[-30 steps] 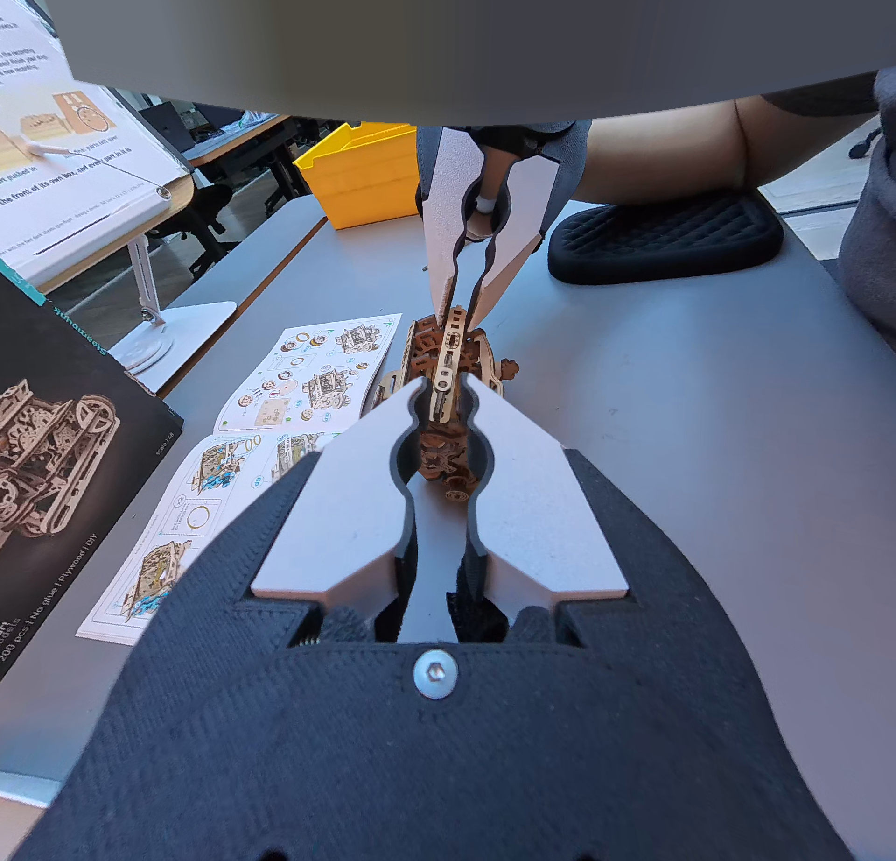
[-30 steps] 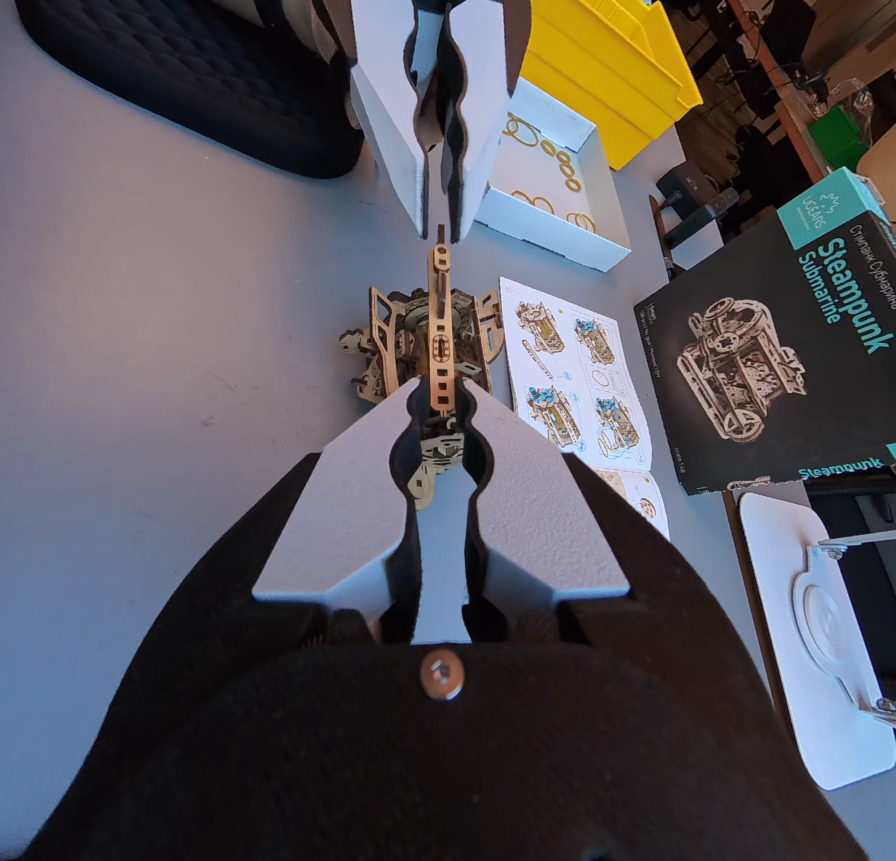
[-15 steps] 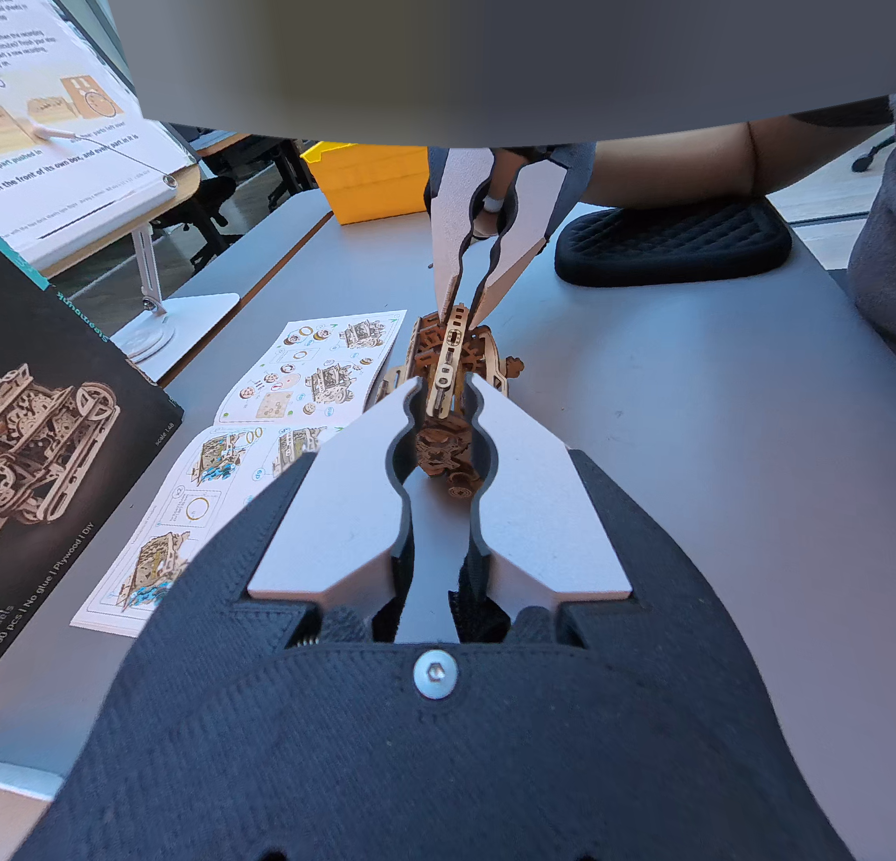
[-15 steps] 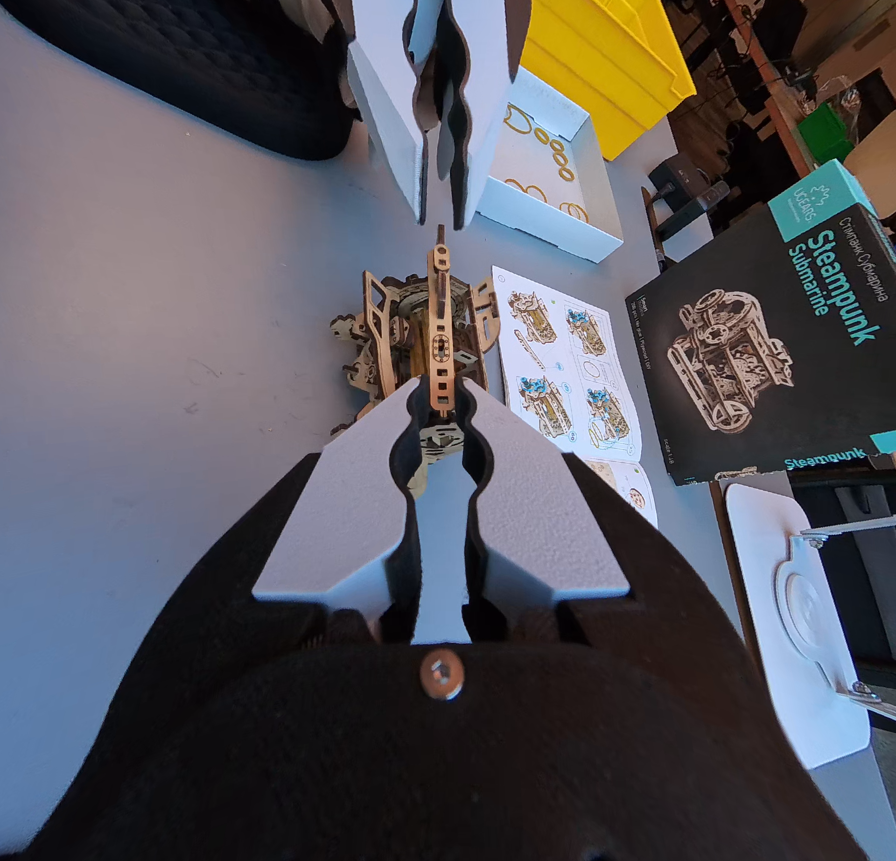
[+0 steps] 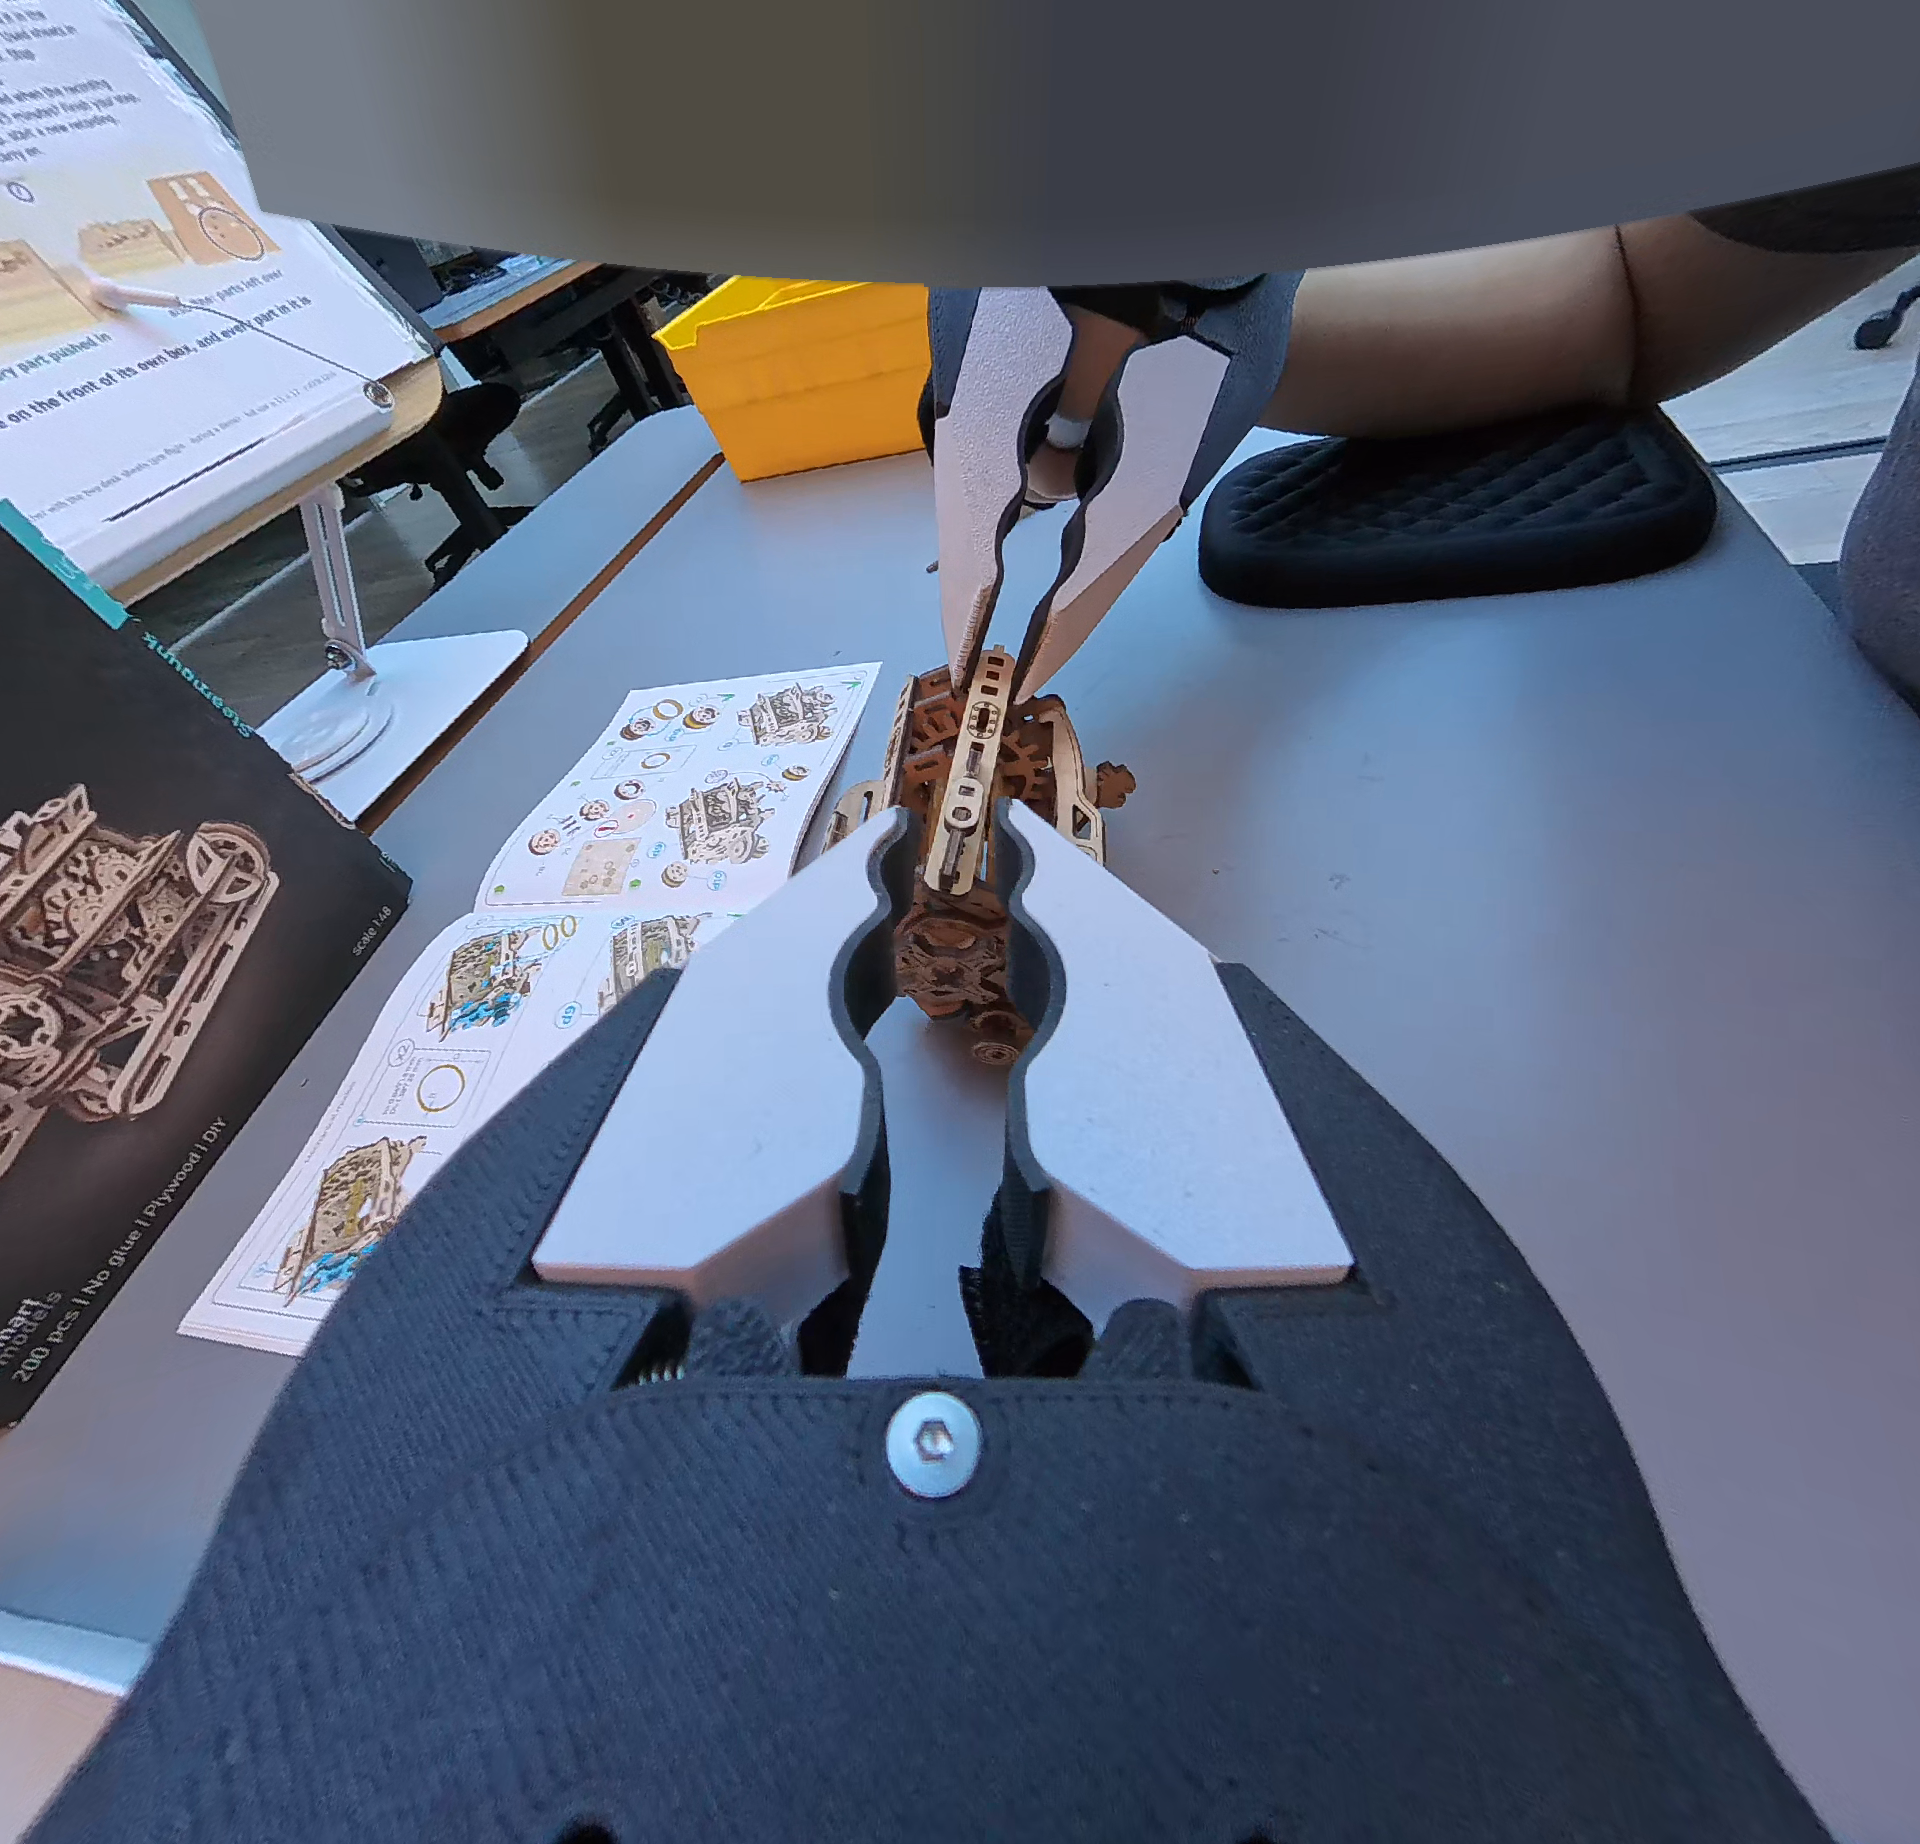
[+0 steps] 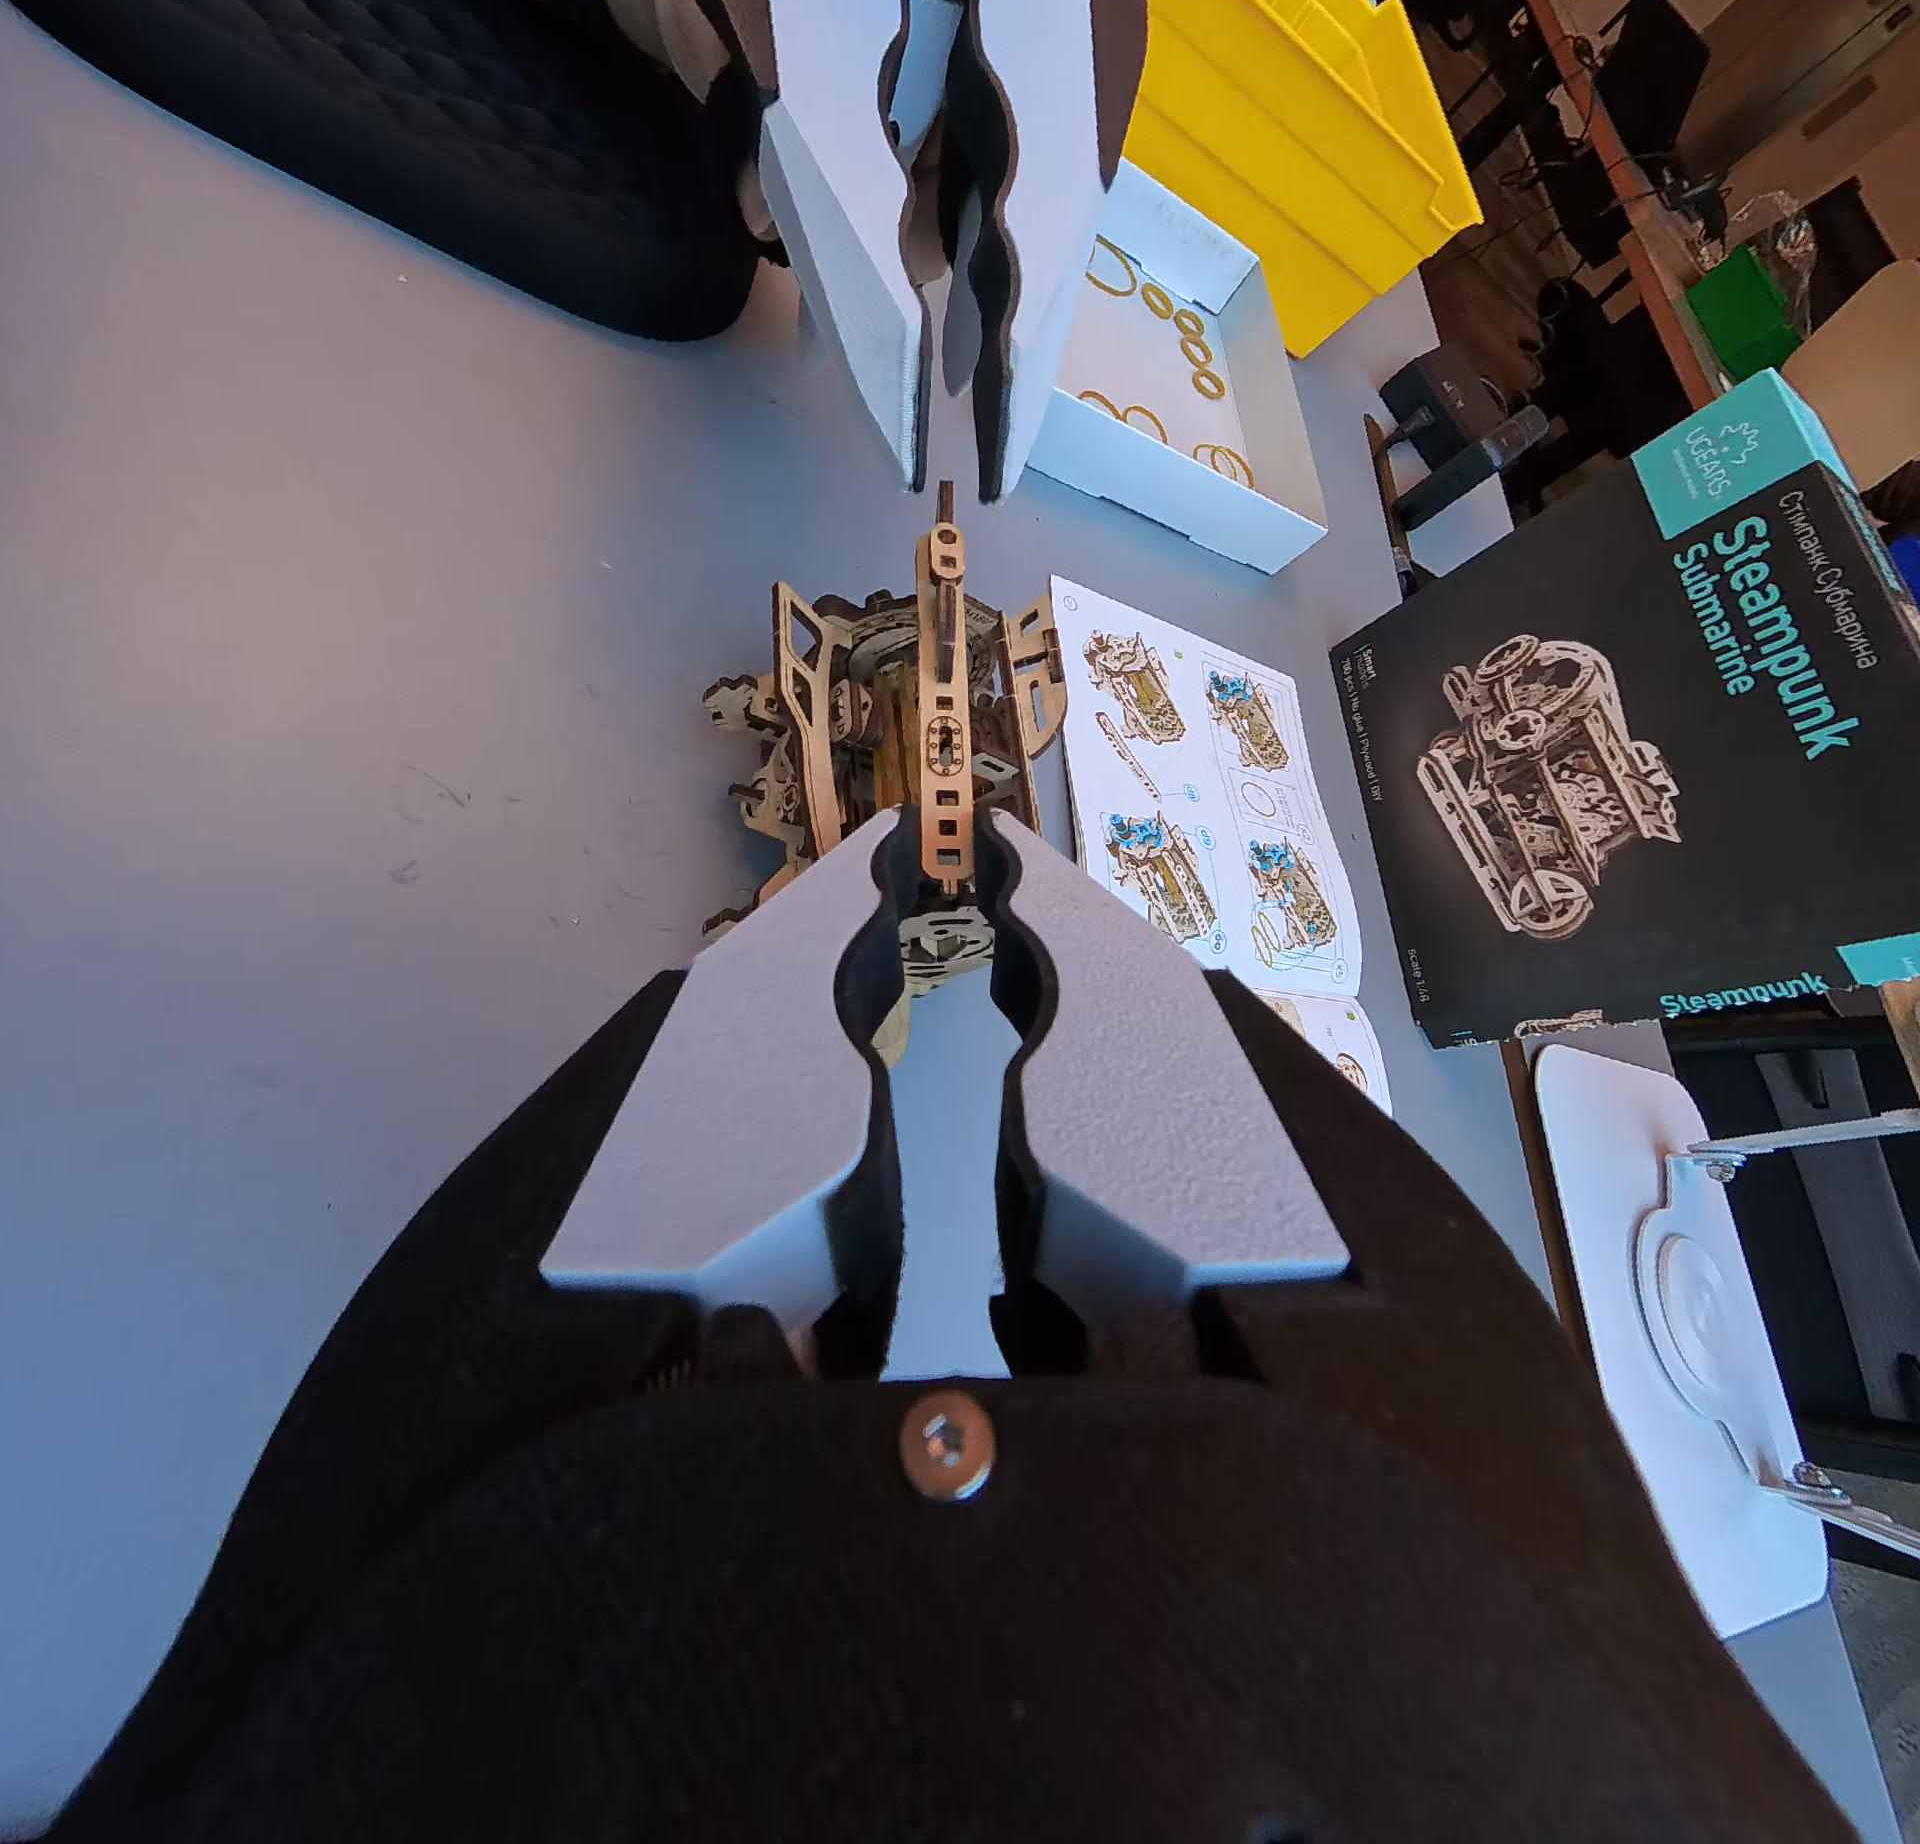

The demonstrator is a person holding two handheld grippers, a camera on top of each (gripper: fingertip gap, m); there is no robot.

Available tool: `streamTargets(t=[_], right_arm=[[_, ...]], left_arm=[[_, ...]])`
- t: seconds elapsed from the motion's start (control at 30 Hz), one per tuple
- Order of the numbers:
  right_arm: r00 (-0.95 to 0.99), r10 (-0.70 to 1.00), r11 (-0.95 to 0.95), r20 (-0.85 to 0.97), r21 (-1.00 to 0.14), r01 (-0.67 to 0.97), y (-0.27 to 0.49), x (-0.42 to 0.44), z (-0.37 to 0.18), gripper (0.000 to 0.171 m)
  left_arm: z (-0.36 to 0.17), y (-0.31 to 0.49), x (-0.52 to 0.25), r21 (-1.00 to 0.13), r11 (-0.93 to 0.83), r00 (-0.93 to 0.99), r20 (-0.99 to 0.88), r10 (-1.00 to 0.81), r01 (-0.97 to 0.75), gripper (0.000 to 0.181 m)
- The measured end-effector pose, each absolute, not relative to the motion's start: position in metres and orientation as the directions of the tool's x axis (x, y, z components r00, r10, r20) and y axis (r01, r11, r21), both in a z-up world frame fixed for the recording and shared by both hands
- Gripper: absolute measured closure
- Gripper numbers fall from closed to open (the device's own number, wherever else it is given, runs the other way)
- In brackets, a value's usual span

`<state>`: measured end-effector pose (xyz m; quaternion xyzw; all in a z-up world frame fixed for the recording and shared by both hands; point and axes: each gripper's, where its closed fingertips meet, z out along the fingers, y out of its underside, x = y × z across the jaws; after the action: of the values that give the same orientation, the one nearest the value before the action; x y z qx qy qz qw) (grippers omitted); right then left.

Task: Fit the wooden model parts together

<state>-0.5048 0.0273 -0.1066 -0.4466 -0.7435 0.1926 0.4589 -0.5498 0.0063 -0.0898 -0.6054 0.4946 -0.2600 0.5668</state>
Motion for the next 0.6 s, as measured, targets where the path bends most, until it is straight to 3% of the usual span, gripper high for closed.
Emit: streamTargets(t=[0.27,0.6], right_arm=[[-0.181,0.859,0.502,0.479,-0.717,0.483,0.026,-0.504,-0.103,0.163],[-0.161,0.985,0.135,0.055,-0.826,0.548,0.032,-0.498,-0.092,0.163]], left_arm=[[-0.085,0.009,-0.555,-0.947,0.139,0.393,-0.25,-0.885,-0.288,0.169],[-0.081,0.017,-0.559,-0.982,0.008,0.423,-0.088,-0.902,-0.188,0.169]])
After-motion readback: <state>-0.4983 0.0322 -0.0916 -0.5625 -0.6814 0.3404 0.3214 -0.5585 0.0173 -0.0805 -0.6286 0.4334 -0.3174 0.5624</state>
